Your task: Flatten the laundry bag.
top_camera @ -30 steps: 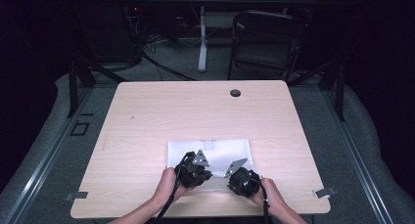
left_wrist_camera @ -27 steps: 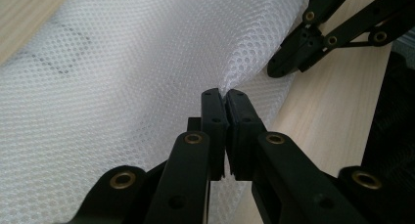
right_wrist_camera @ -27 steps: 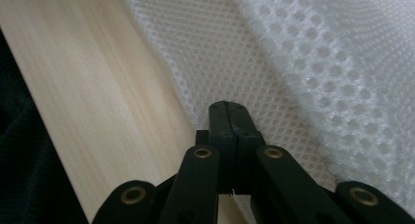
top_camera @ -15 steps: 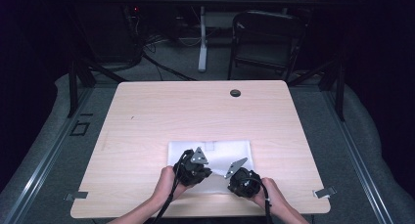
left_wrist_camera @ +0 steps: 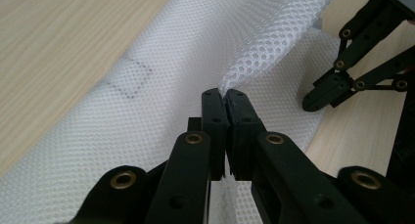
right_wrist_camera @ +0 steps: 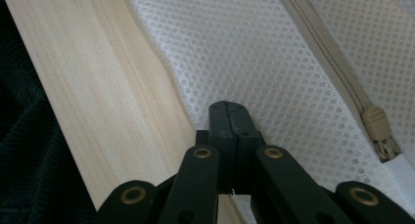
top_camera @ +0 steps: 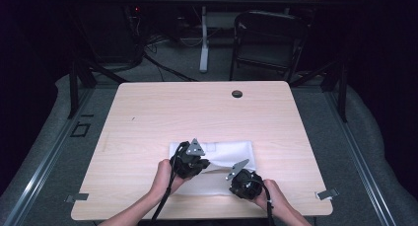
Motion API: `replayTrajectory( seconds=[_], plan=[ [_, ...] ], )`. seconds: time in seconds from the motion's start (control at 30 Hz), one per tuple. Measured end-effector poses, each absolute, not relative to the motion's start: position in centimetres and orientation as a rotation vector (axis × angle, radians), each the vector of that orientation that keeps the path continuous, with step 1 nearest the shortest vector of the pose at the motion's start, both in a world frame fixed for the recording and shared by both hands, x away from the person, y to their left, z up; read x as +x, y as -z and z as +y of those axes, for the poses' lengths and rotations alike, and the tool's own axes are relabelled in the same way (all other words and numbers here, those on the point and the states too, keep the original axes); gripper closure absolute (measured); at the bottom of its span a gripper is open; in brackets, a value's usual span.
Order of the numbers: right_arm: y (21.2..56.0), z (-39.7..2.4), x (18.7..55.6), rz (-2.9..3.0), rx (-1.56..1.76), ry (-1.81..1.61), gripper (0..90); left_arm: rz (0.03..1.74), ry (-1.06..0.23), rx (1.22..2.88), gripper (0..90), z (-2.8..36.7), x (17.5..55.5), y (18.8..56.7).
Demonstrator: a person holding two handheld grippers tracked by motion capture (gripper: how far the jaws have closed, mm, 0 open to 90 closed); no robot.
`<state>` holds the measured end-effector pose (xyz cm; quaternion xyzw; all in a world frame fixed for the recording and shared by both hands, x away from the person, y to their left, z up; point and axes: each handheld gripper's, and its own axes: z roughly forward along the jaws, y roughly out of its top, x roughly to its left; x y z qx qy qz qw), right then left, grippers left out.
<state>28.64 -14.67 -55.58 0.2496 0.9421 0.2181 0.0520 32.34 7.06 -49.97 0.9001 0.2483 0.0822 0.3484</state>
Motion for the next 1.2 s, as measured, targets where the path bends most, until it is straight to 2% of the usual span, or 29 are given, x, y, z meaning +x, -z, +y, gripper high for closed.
replayTrajectory(
  seconds=[0.4, 1.2],
  plan=[
    [55.6, -14.7, 28.6, 2.865, 0.747, -0.655, 90.0, 0.664, -0.262, 2.308, 87.5, 7.0, 34.0, 48.4],
    [55.5, -14.6, 28.5, 2.89, 0.747, -0.654, 90.0, 0.671, -0.439, 2.365, 87.6, 6.2, 37.5, 45.4]
  ],
)
